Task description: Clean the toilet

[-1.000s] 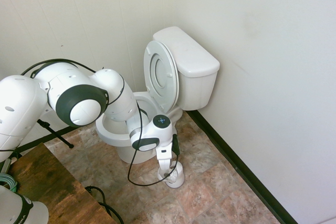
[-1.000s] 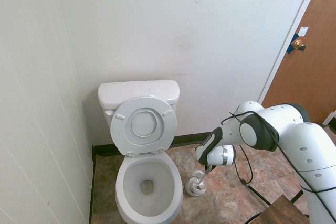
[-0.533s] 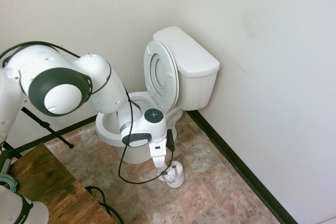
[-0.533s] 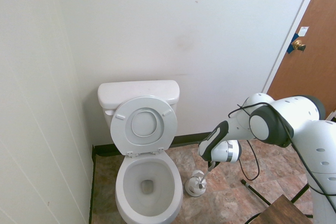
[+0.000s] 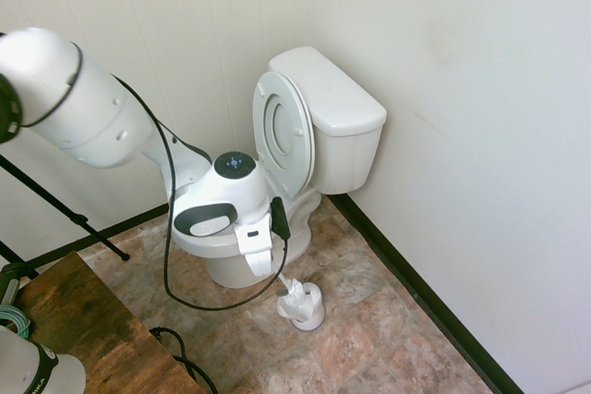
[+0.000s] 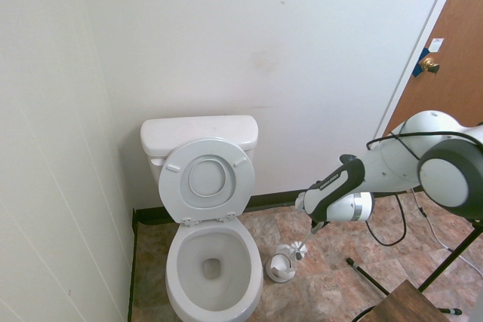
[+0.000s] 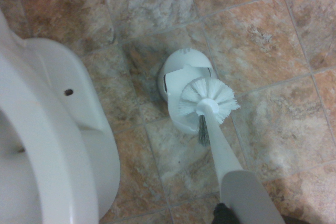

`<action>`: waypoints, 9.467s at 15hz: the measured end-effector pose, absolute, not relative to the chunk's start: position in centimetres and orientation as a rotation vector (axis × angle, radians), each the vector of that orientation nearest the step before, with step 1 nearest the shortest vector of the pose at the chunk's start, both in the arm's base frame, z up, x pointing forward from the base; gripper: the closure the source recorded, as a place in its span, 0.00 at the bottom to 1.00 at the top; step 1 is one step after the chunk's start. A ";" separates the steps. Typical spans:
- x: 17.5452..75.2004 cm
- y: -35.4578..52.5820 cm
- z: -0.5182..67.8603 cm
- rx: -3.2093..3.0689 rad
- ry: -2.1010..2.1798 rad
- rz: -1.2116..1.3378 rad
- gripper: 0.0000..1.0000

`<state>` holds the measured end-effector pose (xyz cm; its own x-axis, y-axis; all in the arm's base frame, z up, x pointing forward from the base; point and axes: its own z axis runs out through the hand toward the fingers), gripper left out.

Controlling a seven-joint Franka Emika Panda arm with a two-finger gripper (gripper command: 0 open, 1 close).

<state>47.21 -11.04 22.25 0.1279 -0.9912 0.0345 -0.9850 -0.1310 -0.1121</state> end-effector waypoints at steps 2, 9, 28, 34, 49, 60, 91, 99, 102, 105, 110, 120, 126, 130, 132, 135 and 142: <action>47.4 -8.3 26.6 -2.361 1.994 -0.166 1.00; 44.7 3.0 40.2 -2.430 1.824 -0.230 1.00; 54.3 16.0 30.9 -2.466 1.617 -0.251 1.00; 58.8 18.9 23.8 -2.457 1.741 -0.279 1.00; 66.6 24.9 15.2 -2.477 1.832 -0.301 1.00; 57.5 30.1 13.2 -2.610 1.729 -0.231 1.00; 60.6 21.6 16.8 -2.523 1.681 -0.316 1.00; 52.0 20.5 28.1 -2.501 1.658 -0.461 1.00; 49.7 19.2 34.1 -2.458 1.683 -0.546 1.00; 47.7 17.3 40.8 -2.417 1.729 -0.573 1.00; 44.0 4.5 48.3 -2.277 1.873 -0.518 1.00; 51.9 -7.9 36.5 -2.250 2.053 -0.363 1.00; 55.0 -10.9 26.7 -2.245 2.101 -0.253 1.00; 56.8 -12.7 22.3 -2.248 2.114 -0.184 1.00; 57.7 -13.5 20.2 -2.246 2.121 -0.158 1.00; 58.8 -14.7 17.3 -2.245 2.134 -0.130 1.00; 60.5 -15.7 13.4 -2.242 2.126 -0.091 1.00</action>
